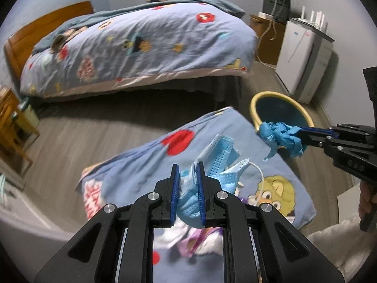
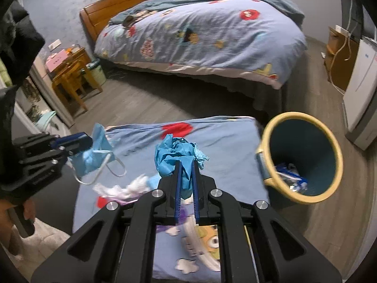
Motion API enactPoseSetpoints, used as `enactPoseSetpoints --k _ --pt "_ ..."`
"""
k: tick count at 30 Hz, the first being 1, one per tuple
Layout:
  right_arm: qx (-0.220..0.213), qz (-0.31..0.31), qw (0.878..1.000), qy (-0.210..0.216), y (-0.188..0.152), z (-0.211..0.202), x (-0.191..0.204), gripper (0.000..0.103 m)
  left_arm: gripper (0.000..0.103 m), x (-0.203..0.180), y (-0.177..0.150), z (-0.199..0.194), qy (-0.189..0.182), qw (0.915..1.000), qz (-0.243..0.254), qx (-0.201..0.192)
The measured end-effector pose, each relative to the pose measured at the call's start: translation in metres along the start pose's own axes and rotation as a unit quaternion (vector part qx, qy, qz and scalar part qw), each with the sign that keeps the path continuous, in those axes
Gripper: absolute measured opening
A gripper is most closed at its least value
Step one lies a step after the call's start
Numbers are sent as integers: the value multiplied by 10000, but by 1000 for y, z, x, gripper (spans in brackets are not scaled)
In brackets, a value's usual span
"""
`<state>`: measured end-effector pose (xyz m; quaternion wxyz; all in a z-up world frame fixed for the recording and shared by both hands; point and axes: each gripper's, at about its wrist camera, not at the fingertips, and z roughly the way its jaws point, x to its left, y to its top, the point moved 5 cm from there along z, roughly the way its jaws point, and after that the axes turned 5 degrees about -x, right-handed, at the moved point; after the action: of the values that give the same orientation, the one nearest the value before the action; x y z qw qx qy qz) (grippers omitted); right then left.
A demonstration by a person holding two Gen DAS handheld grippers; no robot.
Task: Collect trash
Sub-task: 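Carry blue glove over the bin with right tool while left tool carries mask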
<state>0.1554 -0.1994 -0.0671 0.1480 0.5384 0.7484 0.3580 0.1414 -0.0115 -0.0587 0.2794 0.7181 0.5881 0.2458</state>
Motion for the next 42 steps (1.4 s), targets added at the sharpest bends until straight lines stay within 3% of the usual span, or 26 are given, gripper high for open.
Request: enactPoseSetpoints --k 21,33,42 --pt "-67 732 9940 -810 26 30 -148 8 15 -112 45 89 -770 9938 787 184" --pt "113 1741 9778 -1162 4 37 -235 8 16 -181 49 141 -1113 9878 1019 389" --pt "342 2242 9654 -1287 -18 49 -269 8 16 -213 46 178 -981 9833 1434 547"
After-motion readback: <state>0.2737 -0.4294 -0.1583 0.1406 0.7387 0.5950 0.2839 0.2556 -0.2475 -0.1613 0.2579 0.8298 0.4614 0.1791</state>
